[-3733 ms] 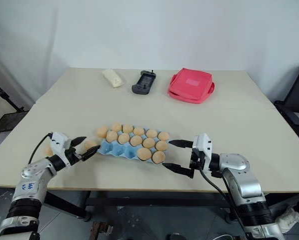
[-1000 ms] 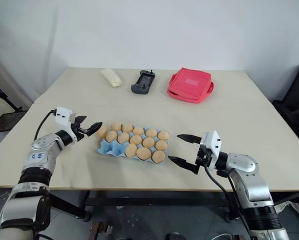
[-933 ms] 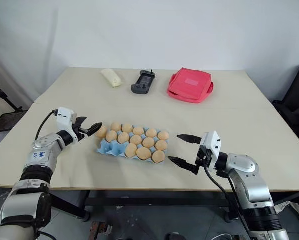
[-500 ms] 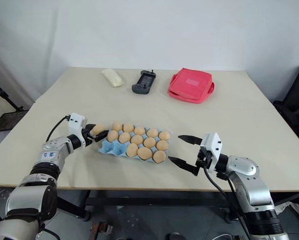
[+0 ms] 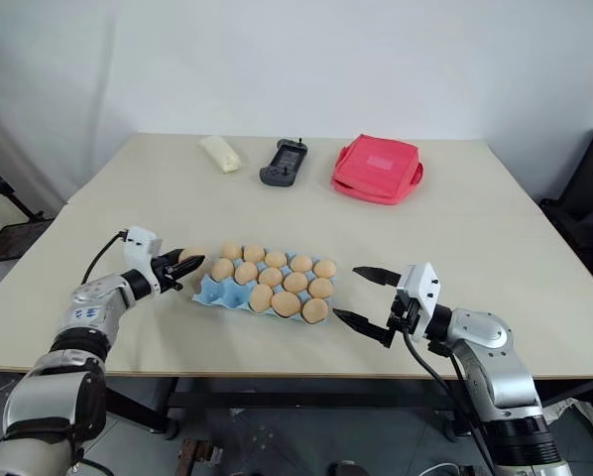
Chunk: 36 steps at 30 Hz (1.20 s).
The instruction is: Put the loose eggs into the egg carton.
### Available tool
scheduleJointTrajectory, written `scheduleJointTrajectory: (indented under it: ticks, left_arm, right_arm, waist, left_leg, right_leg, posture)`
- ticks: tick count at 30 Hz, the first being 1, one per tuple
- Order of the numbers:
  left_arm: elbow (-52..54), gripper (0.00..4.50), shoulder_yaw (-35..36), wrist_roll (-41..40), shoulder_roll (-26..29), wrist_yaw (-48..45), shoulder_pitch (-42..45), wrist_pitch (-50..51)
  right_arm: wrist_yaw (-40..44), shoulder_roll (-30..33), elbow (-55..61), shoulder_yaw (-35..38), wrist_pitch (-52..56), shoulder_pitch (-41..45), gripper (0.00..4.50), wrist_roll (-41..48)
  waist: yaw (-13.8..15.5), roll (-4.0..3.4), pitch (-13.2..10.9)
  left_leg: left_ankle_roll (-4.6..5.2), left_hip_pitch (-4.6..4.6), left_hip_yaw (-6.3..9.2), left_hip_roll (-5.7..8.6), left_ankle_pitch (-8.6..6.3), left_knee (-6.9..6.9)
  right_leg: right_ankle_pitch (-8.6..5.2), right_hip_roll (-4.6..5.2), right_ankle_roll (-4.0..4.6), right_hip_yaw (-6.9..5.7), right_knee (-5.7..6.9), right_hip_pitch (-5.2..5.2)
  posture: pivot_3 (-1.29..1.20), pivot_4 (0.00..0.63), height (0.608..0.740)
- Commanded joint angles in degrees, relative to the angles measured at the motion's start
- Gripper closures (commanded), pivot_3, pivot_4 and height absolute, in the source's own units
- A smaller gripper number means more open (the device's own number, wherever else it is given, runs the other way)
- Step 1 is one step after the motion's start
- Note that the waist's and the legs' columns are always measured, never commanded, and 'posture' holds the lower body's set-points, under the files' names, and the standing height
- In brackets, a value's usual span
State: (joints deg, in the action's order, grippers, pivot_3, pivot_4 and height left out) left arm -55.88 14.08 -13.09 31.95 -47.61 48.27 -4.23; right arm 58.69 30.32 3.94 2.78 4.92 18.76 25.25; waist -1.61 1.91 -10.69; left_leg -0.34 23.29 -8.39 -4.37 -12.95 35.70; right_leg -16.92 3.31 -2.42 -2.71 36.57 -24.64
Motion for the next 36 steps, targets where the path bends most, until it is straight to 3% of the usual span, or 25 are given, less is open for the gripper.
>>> scheduleJointTrajectory:
  ticks: [1,7,14,18,20,25,28,31,36]
  left_arm:
    - [16.84,2.7,0.09,-6.24,0.3,-8.96,-3.43,1.87]
    - [33.42,2.7,-6.92,-5.82,-1.22,-13.32,-12.2,6.94]
    - [32.99,2.7,-9.46,-4.82,-2.05,-13.44,-14.47,6.37]
    - [33.1,1.55,-9.42,-4.22,-0.77,-13.48,-15.33,6.31]
    - [33.69,0.92,-8.09,-4.52,0.55,-12.65,-15.75,6.32]
    - [39.43,0.92,-4.03,-7.33,4.77,-12.06,-19.77,8.6]
    - [45.96,0.92,0.98,-10.01,7.85,-11.31,-26.55,11.09]
    - [51.86,0.04,7.24,-11.71,9.28,-8.24,-35.02,12.76]
    - [59.63,0.01,19.64,-14.26,6.1,-0.09,-49.52,13.27]
  right_arm:
    - [-0.08,-0.13,1.06,0.94,-0.95,0.06,0.0,0.8]
    - [-0.25,-0.25,0.86,0.82,-0.97,-0.03,0.0,0.55]
    - [-0.93,0.03,2.11,1.19,-0.51,-0.8,0.0,0.81]
    - [-1.22,0.08,2.39,1.24,-0.44,-0.96,0.0,0.86]
    - [-1.26,0.11,2.47,1.24,-0.38,-0.86,0.0,0.93]
    - [-0.29,0.32,1.89,0.88,-0.28,0.09,0.0,1.18]
    - [1.31,0.42,1.41,0.23,-0.11,0.98,0.0,1.53]
    - [2.63,0.1,1.01,-0.38,-0.23,1.83,0.0,1.62]
    - [4.42,-0.61,1.25,-1.26,-0.01,2.92,0.0,2.32]
  waist:
    - [0.12,0.0,0.0]
    - [0.08,0.0,0.0]
    - [-0.09,0.0,0.0]
    - [-0.1,0.0,0.0]
    - [-0.12,0.0,0.0]
    - [-0.23,-0.01,0.0]
    - [-0.39,-0.01,-0.01]
    - [-0.57,-0.02,-0.01]
    - [-0.79,-0.02,-0.01]
  left_leg:
    - [0.0,0.01,0.0,0.0,0.0,0.01]
    - [0.06,-0.03,0.0,0.08,-0.01,0.16]
    - [0.0,-0.07,0.08,-0.01,-0.01,0.35]
    - [0.02,-0.07,0.1,0.01,0.01,0.35]
    - [0.07,-0.07,0.07,0.01,0.03,0.34]
    - [0.05,-0.06,0.08,-0.07,0.01,0.27]
    - [0.01,-0.06,0.06,-0.13,-0.01,0.24]
    - [-0.04,-0.08,0.07,-0.17,-0.04,0.21]
    - [-0.32,-0.09,0.1,-0.21,-0.21,0.15]
  right_leg:
    - [0.0,0.01,0.0,0.0,-0.01,0.01]
    - [0.01,0.09,-0.02,0.08,0.09,0.09]
    - [0.02,0.05,0.04,0.13,0.35,0.07]
    - [0.02,0.07,0.05,0.2,0.36,0.08]
    - [0.02,0.07,0.05,0.23,0.34,0.07]
    - [-0.01,0.03,0.1,0.51,0.31,0.04]
    - [-0.04,-0.01,0.14,0.59,0.31,0.02]
    - [-0.07,-0.01,0.21,0.6,0.3,0.02]
    - [-0.13,0.04,0.31,0.61,0.28,-0.01]
  posture:
    - [0.0,0.15,0.74]
    - [0.0,0.15,0.74]
    - [0.0,0.15,0.74]
    - [0.0,0.15,0.74]
    - [0.0,0.15,0.74]
    - [0.0,0.15,0.74]
    - [0.0,0.15,0.74]
    - [0.0,0.15,0.74]
    - [0.0,0.15,0.74]
